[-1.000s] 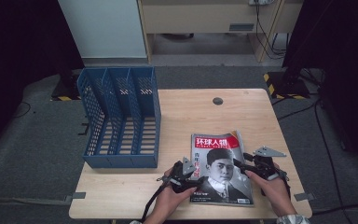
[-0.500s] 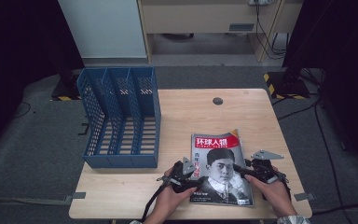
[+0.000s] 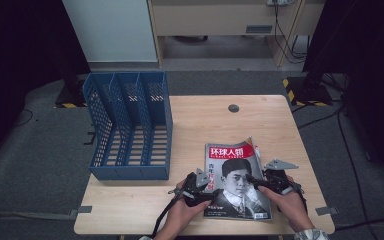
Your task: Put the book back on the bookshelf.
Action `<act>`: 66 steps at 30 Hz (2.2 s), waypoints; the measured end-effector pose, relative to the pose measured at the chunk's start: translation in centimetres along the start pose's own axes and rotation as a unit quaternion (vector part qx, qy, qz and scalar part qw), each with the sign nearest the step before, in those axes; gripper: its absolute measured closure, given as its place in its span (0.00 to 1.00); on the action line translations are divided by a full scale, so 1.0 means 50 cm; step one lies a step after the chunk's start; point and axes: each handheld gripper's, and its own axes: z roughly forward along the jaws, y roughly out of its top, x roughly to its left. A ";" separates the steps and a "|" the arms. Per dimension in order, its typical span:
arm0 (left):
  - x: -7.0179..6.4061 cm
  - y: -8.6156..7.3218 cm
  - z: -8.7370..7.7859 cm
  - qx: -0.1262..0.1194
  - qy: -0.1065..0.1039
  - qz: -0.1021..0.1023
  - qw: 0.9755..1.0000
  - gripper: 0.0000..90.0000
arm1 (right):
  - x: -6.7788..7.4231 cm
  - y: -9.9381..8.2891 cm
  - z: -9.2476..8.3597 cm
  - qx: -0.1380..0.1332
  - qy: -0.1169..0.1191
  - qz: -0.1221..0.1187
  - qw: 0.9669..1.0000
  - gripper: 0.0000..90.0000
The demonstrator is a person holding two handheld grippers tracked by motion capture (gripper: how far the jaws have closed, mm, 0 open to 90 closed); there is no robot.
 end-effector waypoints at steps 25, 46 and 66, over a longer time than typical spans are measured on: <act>-0.006 0.001 0.003 0.005 -0.012 0.002 1.000 0.30 | 0.011 0.008 0.007 -0.012 -0.005 0.001 1.000 0.94; 0.015 0.002 0.002 -0.006 -0.033 -0.026 0.999 0.16 | 0.032 0.025 -0.049 -0.098 0.055 -0.012 0.994 0.98; 0.012 0.004 0.004 -0.006 -0.041 -0.024 0.999 0.31 | 0.017 0.004 -0.008 -0.038 0.041 -0.010 0.998 0.89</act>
